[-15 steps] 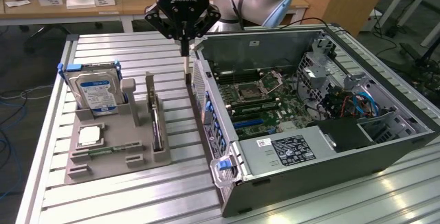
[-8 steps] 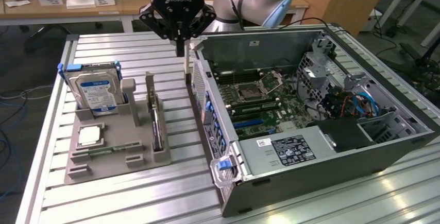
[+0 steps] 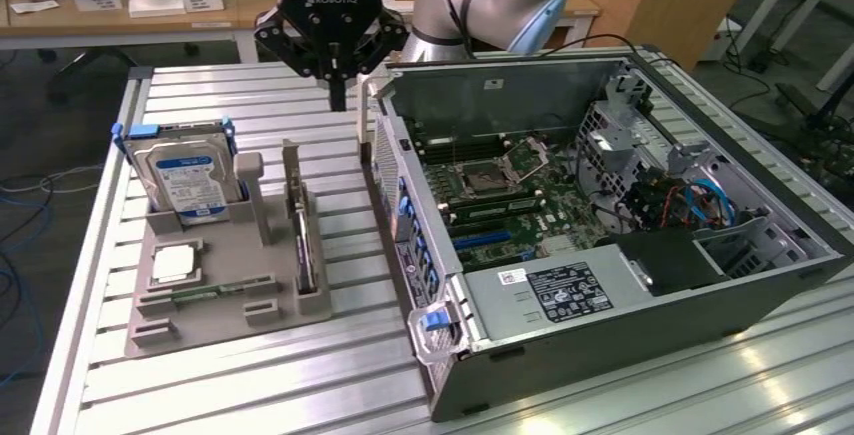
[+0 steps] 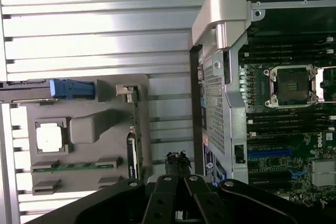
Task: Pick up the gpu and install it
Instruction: 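Reach for the gpu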
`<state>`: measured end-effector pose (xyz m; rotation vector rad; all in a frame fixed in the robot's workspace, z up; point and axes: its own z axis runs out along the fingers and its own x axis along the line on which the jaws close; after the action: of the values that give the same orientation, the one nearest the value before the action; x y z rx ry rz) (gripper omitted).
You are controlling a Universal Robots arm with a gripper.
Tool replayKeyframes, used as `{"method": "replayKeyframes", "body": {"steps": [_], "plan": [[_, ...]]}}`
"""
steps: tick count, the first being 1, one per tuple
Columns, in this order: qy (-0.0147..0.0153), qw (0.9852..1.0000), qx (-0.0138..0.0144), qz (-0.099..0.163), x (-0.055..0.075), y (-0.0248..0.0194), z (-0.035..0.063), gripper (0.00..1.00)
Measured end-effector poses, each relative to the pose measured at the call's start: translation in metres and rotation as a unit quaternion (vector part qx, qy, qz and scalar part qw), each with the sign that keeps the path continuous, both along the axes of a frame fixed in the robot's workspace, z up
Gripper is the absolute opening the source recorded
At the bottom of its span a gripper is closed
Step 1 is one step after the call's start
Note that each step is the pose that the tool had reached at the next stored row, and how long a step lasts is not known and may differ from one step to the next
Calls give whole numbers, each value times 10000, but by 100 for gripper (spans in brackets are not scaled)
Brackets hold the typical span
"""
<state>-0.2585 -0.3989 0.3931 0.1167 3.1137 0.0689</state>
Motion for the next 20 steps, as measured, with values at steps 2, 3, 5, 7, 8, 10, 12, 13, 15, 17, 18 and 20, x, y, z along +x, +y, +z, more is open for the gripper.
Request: {"method": "replayKeyframes", "body": {"steps": [2, 3, 5, 7, 8, 10, 12, 13, 15, 17, 18, 20], "plan": [[0, 10000, 0, 0, -28, 0, 0, 11], [0, 10000, 0, 0, -42, 0, 0, 11], [0, 10000, 0, 0, -69, 0, 0, 11], [0, 10000, 0, 0, -98, 0, -1, 11], [0, 10000, 0, 1, -112, -1, 0, 11], [0, 10000, 0, 0, -141, -1, 0, 11], [0, 10000, 0, 0, -169, 0, -1, 11], [0, 10000, 0, 0, -183, -1, -1, 11], [0, 10000, 0, 0, -213, -1, -1, 11], [0, 10000, 0, 0, -243, -1, -1, 11], [0, 10000, 0, 0, -258, -1, -1, 11], [0, 10000, 0, 0, -290, -1, -1, 11]]}}
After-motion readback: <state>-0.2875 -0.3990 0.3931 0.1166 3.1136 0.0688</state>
